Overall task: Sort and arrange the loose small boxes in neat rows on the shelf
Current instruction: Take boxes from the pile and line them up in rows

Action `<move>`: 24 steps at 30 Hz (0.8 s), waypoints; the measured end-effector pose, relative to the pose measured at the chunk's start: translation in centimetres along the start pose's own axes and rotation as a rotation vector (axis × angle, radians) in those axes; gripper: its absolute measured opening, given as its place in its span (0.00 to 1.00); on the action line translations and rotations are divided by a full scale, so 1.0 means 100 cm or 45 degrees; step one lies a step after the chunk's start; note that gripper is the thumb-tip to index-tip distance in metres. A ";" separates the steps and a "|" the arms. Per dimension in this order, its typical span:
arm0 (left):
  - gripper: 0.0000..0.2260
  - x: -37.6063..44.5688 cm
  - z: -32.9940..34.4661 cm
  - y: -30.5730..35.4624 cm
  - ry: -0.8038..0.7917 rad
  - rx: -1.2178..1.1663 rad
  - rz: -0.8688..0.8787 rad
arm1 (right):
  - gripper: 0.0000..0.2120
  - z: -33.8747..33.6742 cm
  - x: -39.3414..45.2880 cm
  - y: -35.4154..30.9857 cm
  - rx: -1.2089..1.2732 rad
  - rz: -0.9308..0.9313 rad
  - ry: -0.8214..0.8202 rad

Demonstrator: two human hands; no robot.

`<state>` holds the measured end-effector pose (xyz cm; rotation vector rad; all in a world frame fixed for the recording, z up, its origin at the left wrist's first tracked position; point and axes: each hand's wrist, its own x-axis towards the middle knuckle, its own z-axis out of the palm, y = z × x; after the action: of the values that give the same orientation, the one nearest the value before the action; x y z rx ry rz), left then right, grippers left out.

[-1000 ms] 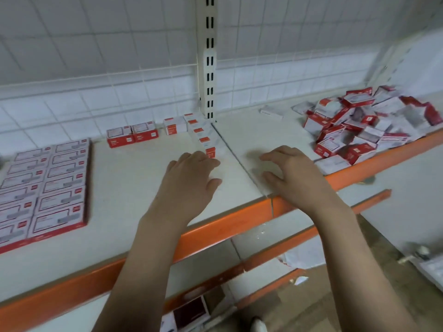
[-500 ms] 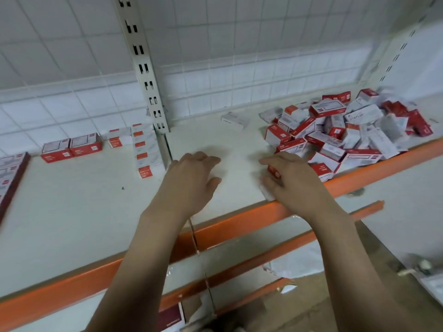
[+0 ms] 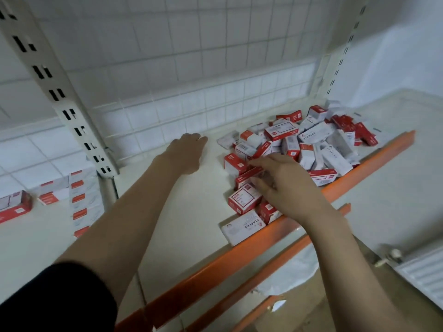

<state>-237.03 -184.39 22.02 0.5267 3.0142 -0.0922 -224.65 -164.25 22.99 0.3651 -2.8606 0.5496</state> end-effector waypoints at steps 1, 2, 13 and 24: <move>0.26 0.006 0.000 -0.001 -0.035 0.044 -0.010 | 0.20 -0.002 0.000 0.004 -0.008 0.012 0.008; 0.25 0.012 0.001 -0.003 -0.076 0.079 -0.018 | 0.19 -0.003 0.000 0.007 -0.016 0.021 0.015; 0.11 0.012 0.004 -0.018 0.033 0.092 -0.003 | 0.19 -0.008 0.016 0.003 -0.076 -0.045 0.040; 0.19 -0.094 -0.005 0.004 0.525 -0.401 -0.033 | 0.12 -0.005 0.080 -0.016 -0.228 0.028 -0.306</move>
<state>-228.17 -187.16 23.31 0.5282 3.3278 0.5462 -231.70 -167.14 25.92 0.3934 -3.1170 0.2649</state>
